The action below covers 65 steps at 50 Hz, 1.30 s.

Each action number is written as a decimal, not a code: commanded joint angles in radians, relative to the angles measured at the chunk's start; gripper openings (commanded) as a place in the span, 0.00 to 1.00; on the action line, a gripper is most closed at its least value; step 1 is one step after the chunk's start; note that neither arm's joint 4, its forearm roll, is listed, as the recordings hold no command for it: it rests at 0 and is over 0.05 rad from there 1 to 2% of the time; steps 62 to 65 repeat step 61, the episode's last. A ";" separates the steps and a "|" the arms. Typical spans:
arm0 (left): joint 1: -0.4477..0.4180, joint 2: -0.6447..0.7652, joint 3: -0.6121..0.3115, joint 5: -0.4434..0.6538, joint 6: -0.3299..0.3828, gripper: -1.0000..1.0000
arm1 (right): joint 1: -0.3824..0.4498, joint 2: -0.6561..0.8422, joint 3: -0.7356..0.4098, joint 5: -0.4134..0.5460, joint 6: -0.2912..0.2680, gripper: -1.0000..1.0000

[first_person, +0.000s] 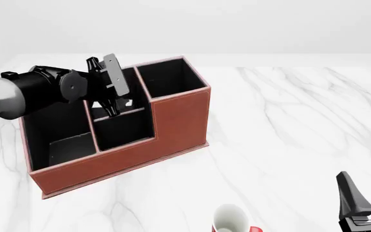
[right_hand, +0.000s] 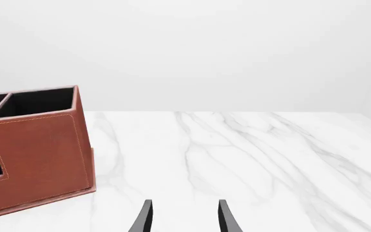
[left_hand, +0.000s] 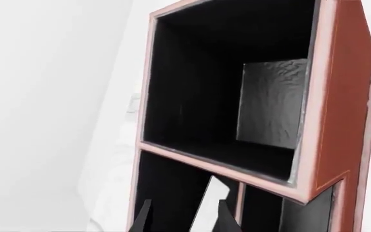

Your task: Pick up the book and place it in the front compartment of the caddy.

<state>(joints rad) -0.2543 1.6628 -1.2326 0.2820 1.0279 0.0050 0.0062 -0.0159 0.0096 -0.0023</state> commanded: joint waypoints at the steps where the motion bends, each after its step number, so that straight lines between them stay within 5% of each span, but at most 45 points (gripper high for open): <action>1: 0.007 0.006 -0.020 0.012 -0.015 1.00 | 0.000 0.000 0.000 0.000 0.000 1.00; 21: 0.003 -0.039 0.020 0.018 -0.009 1.00 | 0.000 0.000 0.000 0.000 0.000 1.00; 32: -0.015 -0.189 0.093 0.042 0.010 1.00 | 0.000 0.000 0.000 0.000 0.000 1.00; 39: -0.064 -0.399 0.220 0.044 -0.004 1.00 | 0.000 0.000 0.000 0.000 0.000 1.00; 42: -0.089 -0.551 0.350 0.049 0.036 1.00 | 0.000 0.000 0.000 0.000 0.000 1.00; 54: -0.204 -1.022 0.628 0.149 -0.023 1.00 | 0.000 0.000 0.000 0.000 0.000 1.00; 61: -0.305 -1.407 0.854 0.253 -0.143 1.00 | 0.000 0.000 0.000 0.000 0.000 1.00; 65: -0.305 -1.407 0.854 0.253 -0.143 1.00 | 0.000 0.000 0.000 0.000 0.000 1.00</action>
